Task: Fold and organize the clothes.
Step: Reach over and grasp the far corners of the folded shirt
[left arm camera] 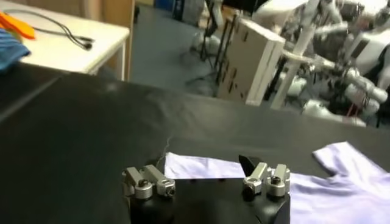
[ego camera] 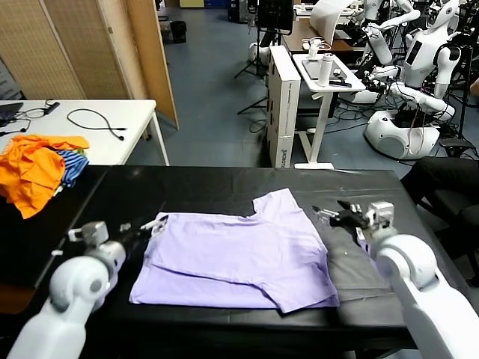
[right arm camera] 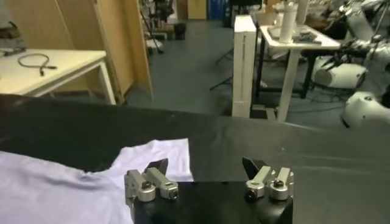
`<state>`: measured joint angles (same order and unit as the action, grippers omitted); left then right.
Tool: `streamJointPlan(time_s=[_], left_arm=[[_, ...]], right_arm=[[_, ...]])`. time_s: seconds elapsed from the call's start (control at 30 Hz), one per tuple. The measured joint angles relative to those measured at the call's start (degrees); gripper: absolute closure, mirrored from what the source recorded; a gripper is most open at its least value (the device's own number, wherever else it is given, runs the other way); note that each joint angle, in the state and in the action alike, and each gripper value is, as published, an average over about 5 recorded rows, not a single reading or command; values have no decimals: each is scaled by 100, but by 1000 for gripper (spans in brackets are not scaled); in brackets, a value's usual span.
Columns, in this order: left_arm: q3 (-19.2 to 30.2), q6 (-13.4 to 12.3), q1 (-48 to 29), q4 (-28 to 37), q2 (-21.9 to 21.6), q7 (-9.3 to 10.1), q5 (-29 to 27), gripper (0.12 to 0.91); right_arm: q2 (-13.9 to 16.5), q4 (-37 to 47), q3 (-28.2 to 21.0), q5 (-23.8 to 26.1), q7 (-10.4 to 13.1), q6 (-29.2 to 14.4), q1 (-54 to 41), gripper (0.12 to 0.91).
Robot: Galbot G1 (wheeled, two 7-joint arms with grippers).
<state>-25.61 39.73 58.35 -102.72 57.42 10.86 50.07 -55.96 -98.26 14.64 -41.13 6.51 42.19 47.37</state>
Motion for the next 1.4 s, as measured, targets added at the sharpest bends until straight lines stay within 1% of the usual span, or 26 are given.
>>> streamJointPlan(time_s=[0.1,0.23,0.33,0.63,0.97,1.07,1.17,1.33,1.4], left_arm=[[206,-20,-314,421,-1,-91,-92,123],[394,-41,-602,833,8,-116,-141,123],[485,-38,-727,1017,20,-123,-154,123],[576,30,-810,1207,3,-129,-122,123],[566,54,-729,1166,-17,-168,-118,124],[565,60,-712,1149,-18,-185,-128,138],[565,67,-682,1107,-26,-203,-137,173],[555,78,-614,1020,-64,-255,-154,259],[549,79,-589,998,-79,-278,-168,304]], right_arm=[[-103,350,-230,147,-60,0,-232,118],[-236,668,-458,199,-66,0,-468,118],[-327,839,-592,212,-64,0,-621,118],[-537,1311,-978,274,-72,0,-1078,118],[-570,1577,-1248,333,-141,0,-1378,120],[-572,1603,-1254,343,-160,0,-1378,170],[-570,1607,-1253,346,-174,0,-1348,261],[-570,1600,-1273,350,-194,-5,-1295,426],[-579,1600,-1276,353,-201,-7,-1274,478]])
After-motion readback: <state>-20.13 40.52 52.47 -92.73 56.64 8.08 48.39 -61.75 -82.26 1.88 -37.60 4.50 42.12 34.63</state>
